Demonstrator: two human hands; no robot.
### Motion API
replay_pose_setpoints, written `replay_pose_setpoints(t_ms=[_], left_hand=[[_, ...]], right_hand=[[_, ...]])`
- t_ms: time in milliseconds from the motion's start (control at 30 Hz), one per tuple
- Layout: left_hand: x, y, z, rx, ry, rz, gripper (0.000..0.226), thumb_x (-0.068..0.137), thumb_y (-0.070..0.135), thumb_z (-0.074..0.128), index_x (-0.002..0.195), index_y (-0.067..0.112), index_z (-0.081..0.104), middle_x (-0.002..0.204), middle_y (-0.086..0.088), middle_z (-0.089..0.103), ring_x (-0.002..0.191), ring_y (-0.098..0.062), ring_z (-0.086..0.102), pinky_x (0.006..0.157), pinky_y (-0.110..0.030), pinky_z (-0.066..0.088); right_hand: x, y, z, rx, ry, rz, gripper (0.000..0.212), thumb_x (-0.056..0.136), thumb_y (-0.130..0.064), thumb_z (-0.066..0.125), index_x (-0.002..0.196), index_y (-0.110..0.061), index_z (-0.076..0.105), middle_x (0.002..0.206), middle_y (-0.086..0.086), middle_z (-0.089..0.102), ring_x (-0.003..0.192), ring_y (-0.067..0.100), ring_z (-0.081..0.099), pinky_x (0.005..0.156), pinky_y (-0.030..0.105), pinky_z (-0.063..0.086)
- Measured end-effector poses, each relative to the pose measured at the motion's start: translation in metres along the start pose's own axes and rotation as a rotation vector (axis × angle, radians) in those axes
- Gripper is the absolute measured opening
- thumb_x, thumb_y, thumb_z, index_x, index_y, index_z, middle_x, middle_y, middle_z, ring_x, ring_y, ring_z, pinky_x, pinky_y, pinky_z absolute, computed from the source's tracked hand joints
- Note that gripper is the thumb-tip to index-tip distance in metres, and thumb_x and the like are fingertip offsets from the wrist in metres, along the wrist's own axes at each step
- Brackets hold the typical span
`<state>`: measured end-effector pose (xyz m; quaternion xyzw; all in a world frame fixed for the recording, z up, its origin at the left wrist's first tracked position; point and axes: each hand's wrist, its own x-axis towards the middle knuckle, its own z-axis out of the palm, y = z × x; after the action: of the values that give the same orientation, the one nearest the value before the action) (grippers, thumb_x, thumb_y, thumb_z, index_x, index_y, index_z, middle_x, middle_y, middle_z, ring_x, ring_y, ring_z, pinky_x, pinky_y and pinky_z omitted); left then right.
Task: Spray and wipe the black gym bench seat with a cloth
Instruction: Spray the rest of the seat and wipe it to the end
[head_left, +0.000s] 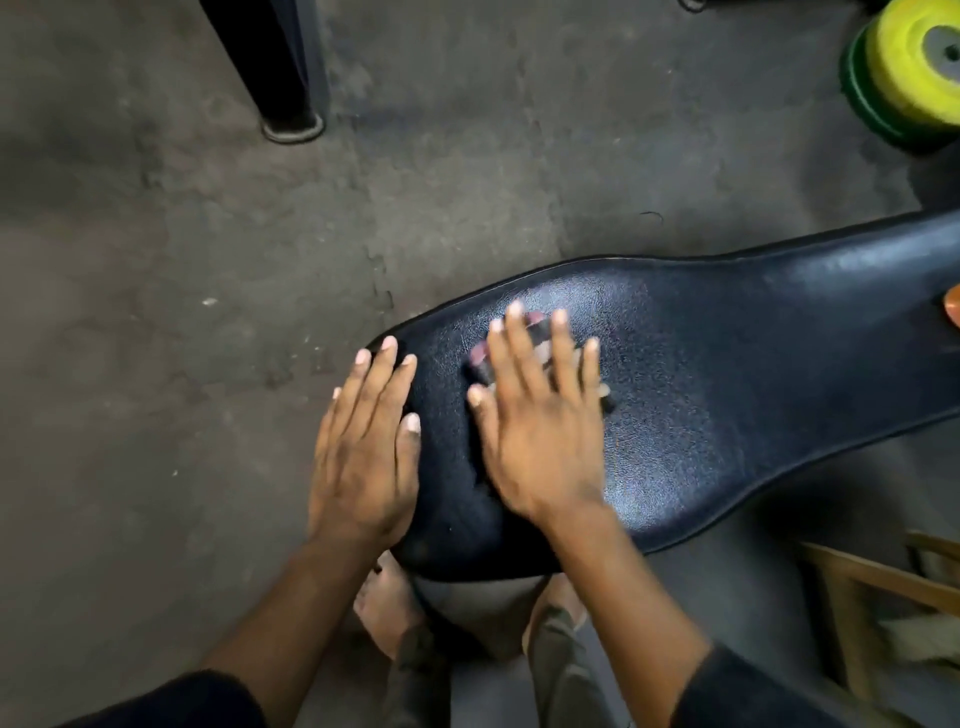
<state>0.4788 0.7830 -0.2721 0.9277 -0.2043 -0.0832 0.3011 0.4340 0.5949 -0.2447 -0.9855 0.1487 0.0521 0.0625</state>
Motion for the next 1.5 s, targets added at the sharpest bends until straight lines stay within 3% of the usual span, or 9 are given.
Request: replay_pose_setpoints(t_ms=[133, 233, 433, 700, 800, 967, 1100, 1367, 1500], left_hand=[[-0.001, -0.002, -0.001, -0.003, 0.008, 0.013, 0.058, 0.11, 0.029, 0.034, 0.168, 0.025, 0.032, 0.179, 0.011, 0.019, 0.167, -0.014, 0.012, 0.13, -0.058, 0.028], [0.0, 0.0, 0.001, 0.003, 0.006, 0.011, 0.058, 0.11, 0.028, 0.035, 0.168, 0.025, 0.032, 0.179, 0.012, 0.019, 0.167, -0.014, 0.012, 0.129, -0.058, 0.028], [-0.002, 0.0, 0.002, 0.034, 0.023, -0.003, 0.058, 0.109, 0.029, 0.035, 0.168, 0.028, 0.031, 0.179, 0.014, 0.019, 0.167, -0.011, 0.011, 0.131, -0.055, 0.023], [-0.003, 0.002, -0.001, 0.101, 0.015, 0.003, 0.059, 0.11, 0.032, 0.032, 0.169, 0.028, 0.028, 0.179, 0.014, 0.015, 0.167, -0.011, 0.01, 0.132, -0.055, 0.023], [-0.003, 0.004, -0.001, 0.1, 0.018, -0.004, 0.059, 0.11, 0.033, 0.031, 0.169, 0.03, 0.027, 0.179, 0.016, 0.014, 0.167, -0.009, 0.009, 0.133, -0.053, 0.02], [-0.002, 0.001, 0.001, 0.074, 0.01, -0.016, 0.06, 0.109, 0.032, 0.033, 0.168, 0.032, 0.028, 0.179, 0.018, 0.014, 0.166, -0.007, 0.007, 0.133, -0.051, 0.016], [-0.003, 0.003, 0.002, 0.09, 0.014, -0.029, 0.06, 0.108, 0.034, 0.033, 0.168, 0.032, 0.028, 0.179, 0.017, 0.015, 0.166, -0.006, 0.007, 0.133, -0.051, 0.017], [-0.002, 0.006, -0.004, 0.085, -0.01, -0.031, 0.061, 0.107, 0.03, 0.033, 0.168, 0.029, 0.03, 0.179, 0.015, 0.016, 0.166, -0.009, 0.009, 0.132, -0.054, 0.021], [-0.002, 0.007, -0.005, 0.07, -0.029, -0.047, 0.061, 0.107, 0.029, 0.034, 0.168, 0.029, 0.03, 0.179, 0.016, 0.016, 0.166, -0.008, 0.007, 0.133, -0.053, 0.02]], right_hand=[[-0.096, 0.007, 0.007, -0.017, -0.072, -0.159, 0.071, 0.111, -0.051, 0.041, 0.173, -0.019, 0.029, 0.185, 0.001, 0.01, 0.17, 0.04, 0.011, 0.131, 0.066, 0.022], [-0.122, 0.05, 0.0, -0.063, -0.08, -0.099, 0.068, 0.108, -0.051, 0.042, 0.169, -0.02, 0.041, 0.183, -0.001, 0.022, 0.168, 0.04, 0.023, 0.127, 0.068, 0.033], [-0.017, 0.028, -0.006, 0.009, -0.028, 0.285, 0.071, 0.112, -0.056, 0.023, 0.175, -0.021, 0.022, 0.185, 0.001, 0.009, 0.171, 0.038, 0.002, 0.136, 0.064, 0.008], [-0.101, -0.011, 0.014, -0.018, -0.081, -0.12, 0.074, 0.11, -0.051, 0.041, 0.174, -0.017, 0.025, 0.186, 0.002, 0.007, 0.171, 0.04, 0.006, 0.133, 0.065, 0.018], [-0.114, 0.022, 0.006, -0.054, -0.091, -0.089, 0.071, 0.108, -0.051, 0.041, 0.172, -0.019, 0.033, 0.185, 0.0, 0.015, 0.17, 0.038, 0.015, 0.13, 0.066, 0.025], [-0.007, 0.032, -0.003, 0.004, -0.05, 0.219, 0.072, 0.112, -0.055, 0.019, 0.175, -0.019, 0.022, 0.185, 0.001, 0.01, 0.171, 0.04, 0.003, 0.136, 0.065, 0.006], [0.042, -0.013, -0.002, -0.006, -0.047, 0.014, 0.07, 0.114, -0.053, 0.02, 0.175, -0.019, 0.019, 0.186, 0.001, 0.007, 0.17, 0.043, 0.0, 0.136, 0.066, 0.004], [-0.135, -0.005, 0.016, -0.093, -0.064, -0.298, 0.073, 0.103, -0.047, 0.054, 0.169, -0.02, 0.039, 0.182, 0.003, 0.025, 0.168, 0.041, 0.019, 0.129, 0.065, 0.025], [-0.14, 0.057, 0.004, -0.102, -0.047, -0.118, 0.07, 0.103, -0.045, 0.047, 0.168, -0.018, 0.043, 0.18, 0.001, 0.028, 0.168, 0.039, 0.022, 0.13, 0.063, 0.024]])
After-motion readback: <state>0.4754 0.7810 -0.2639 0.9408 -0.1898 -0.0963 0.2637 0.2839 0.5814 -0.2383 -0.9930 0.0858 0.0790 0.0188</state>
